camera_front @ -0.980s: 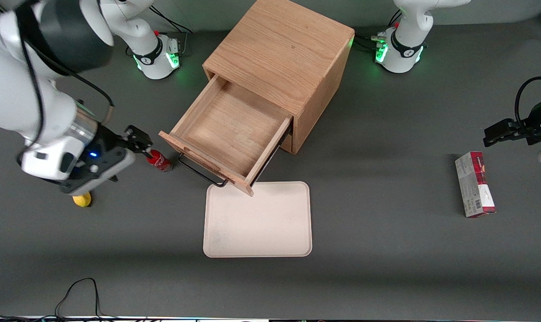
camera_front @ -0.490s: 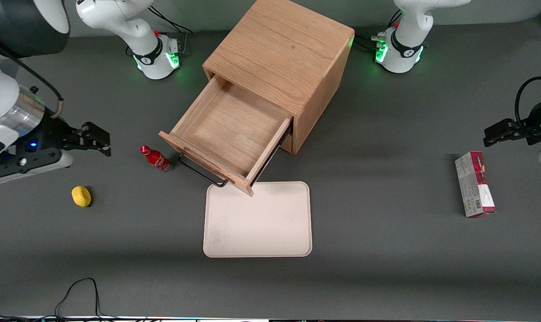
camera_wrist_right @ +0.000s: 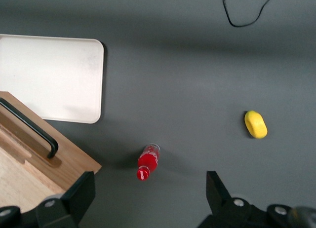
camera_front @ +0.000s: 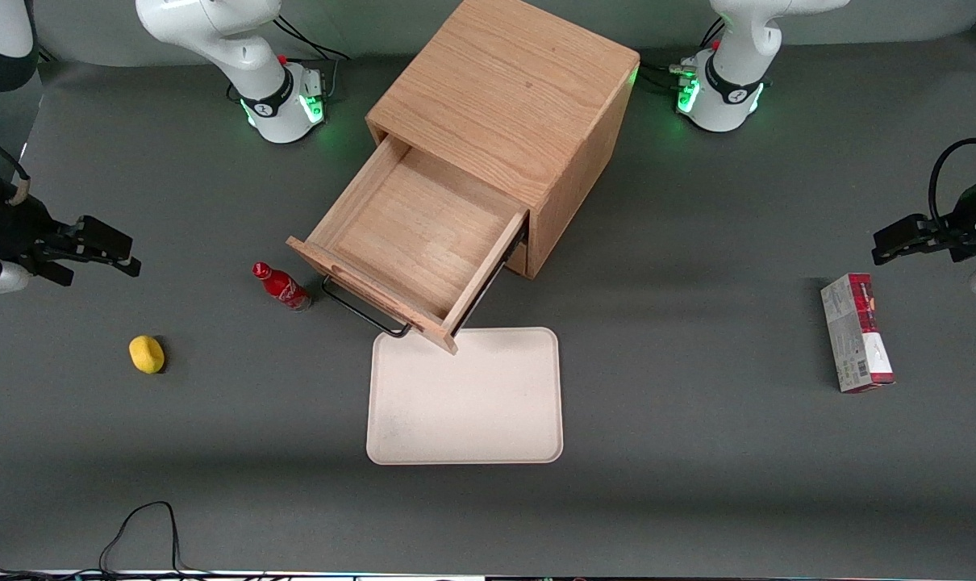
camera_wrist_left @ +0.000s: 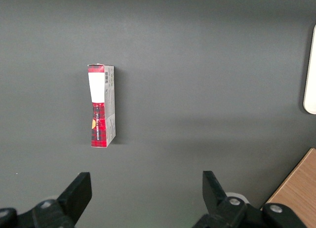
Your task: Open upper drawer
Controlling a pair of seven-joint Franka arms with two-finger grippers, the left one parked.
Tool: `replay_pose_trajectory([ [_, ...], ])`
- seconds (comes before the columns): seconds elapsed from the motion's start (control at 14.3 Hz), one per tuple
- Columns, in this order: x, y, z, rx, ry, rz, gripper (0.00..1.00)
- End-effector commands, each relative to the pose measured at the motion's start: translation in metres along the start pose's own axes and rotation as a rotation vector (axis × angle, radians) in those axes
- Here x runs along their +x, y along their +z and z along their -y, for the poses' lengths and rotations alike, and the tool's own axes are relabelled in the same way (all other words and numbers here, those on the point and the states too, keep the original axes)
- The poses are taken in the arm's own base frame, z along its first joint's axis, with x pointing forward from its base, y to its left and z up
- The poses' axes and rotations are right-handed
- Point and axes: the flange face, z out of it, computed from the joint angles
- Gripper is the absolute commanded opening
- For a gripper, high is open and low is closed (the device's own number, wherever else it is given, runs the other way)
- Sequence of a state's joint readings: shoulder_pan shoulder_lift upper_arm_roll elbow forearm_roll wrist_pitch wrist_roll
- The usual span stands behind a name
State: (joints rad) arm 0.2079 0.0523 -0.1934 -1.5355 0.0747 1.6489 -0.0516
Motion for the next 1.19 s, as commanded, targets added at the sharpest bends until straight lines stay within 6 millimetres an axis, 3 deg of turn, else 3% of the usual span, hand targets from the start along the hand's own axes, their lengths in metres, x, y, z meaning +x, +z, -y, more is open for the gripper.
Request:
replay_pose_trajectory([
  [0.0, -0.016, -0.004, -0.003, -0.046, 0.016, -0.017, 1.00],
  [0.42, -0.019, 0.006, -0.014, -0.086, 0.022, 0.016, 1.00],
  [1.12, -0.019, 0.004, -0.021, -0.087, 0.049, 0.016, 1.00],
])
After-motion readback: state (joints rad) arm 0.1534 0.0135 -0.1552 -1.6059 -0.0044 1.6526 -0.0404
